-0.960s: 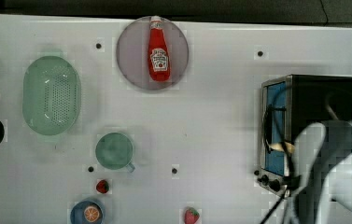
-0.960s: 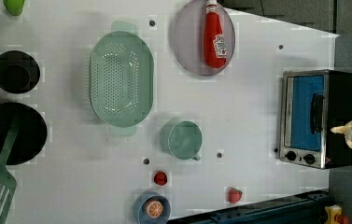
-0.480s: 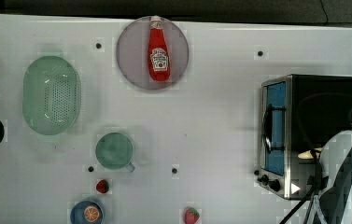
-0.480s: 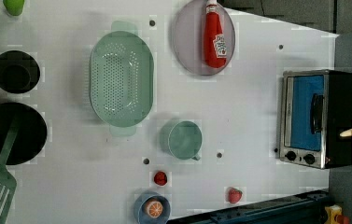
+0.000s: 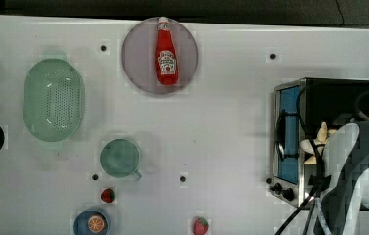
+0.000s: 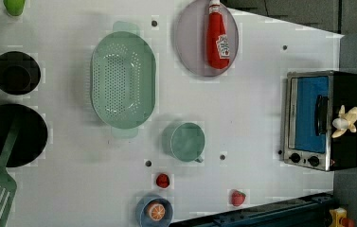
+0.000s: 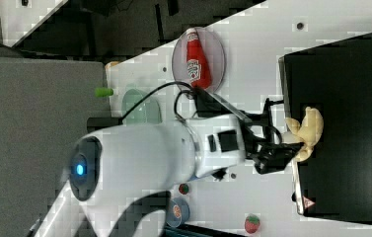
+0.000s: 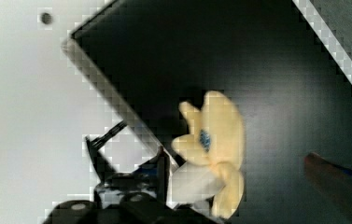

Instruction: Pick banana from table and place on oven.

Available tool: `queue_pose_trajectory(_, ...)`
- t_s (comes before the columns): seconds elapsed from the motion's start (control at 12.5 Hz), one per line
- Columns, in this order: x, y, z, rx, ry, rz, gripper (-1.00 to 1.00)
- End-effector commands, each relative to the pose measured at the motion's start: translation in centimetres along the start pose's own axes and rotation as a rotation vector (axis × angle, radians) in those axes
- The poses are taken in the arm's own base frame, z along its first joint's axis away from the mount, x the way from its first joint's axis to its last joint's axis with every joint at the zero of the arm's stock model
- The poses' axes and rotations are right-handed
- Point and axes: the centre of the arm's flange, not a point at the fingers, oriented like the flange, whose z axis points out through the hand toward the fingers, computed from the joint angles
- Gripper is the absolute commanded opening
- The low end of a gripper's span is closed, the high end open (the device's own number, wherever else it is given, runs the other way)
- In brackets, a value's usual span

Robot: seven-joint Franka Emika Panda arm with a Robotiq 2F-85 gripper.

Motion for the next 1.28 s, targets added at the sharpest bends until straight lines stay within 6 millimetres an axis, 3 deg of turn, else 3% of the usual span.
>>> queue_pose_trajectory(0.08, -0.6, -1.5, -3.8, 0.016, 0.013, -0.056, 1.00)
queue_pose_trajectory(0.32, -3.8, -7.4, -8.7, 0.065, -0.044, 0.052, 1.00)
queue_pose_trajectory(0.56, -9.8, -15.1, -14.4, 0.085, -0.082, 0.185, 1.00)
queue_pose_trajectory(0.72, -13.9, -18.5, -17.8, 0.056, -0.066, 0.234, 1.00)
queue_pose_trajectory(0.88, -17.5, -20.7, -20.1, 0.028, -0.052, 0.271, 1.00)
queue_pose_trajectory(1.04, -20.1, -21.7, -21.4, 0.012, -0.056, 0.286, 1.00)
queue_pose_trajectory(1.28, -20.4, -20.9, -22.1, 0.025, -0.048, 0.294, 1.00)
